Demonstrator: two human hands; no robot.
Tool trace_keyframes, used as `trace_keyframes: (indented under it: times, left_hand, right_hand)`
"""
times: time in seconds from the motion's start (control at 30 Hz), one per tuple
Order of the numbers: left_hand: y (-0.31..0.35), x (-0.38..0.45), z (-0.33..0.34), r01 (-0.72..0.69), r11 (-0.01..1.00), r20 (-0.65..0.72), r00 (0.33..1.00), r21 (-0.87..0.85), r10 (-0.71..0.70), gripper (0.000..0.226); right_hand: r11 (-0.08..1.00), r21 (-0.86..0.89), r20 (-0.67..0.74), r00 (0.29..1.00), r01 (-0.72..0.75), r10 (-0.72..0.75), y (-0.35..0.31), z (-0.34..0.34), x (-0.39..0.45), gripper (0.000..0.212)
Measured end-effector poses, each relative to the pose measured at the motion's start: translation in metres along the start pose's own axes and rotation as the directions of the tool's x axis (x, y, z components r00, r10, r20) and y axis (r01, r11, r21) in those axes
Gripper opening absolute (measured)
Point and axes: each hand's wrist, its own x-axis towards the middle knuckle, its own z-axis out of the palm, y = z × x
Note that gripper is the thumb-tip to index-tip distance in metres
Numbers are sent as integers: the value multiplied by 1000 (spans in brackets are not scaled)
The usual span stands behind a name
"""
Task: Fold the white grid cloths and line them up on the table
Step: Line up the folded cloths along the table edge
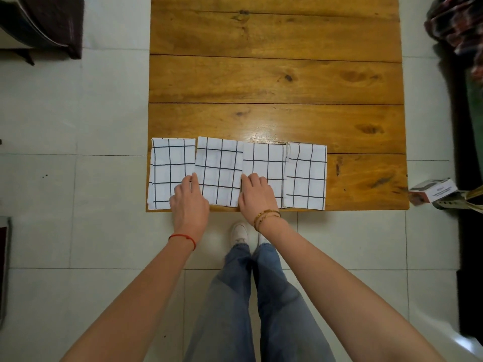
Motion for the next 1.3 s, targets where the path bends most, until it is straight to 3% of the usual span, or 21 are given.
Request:
trace_keyframes:
  times: [0.27, 0.47, 0.6, 0.73, 1.1, 1.2, 1.3]
  left_hand:
    - [-2, -9, 8, -51, 999, 27, 998, -20, 51, 55]
    - [-22, -1, -4, -4, 998, -13, 1000, -69, 3, 55]
    - [-52, 12, -16, 82, 995, -40, 996, -49, -84, 56]
    - [-76, 22, -18, 151, 988, -36, 988, -27, -152, 57]
    - [-77, 31, -14, 115, 989, 23, 993, -91, -113, 57]
    - [-77, 29, -15, 127, 988, 1, 992, -87, -127, 58]
    - [-74, 25, -17, 107, 992, -49, 993, -64, -110, 58]
  right_hand:
    - [999, -52, -12, 1000, -6, 5, -1, 2, 1, 49]
    - [998, 29, -135, 990, 50, -46, -20, -4, 5, 40]
    - [983, 41, -70, 982, 178, -175, -49, -3, 15, 41]
    - [980, 13, -8, 980, 197, -197, -73, 6, 27, 46]
    - [977, -30, 34, 977, 212, -211, -87, 14, 43, 45]
    - [981, -25, -28, 981, 193, -194, -80, 8, 39, 45]
    - [995, 11, -181, 979, 95, -92, -64, 3, 30, 47]
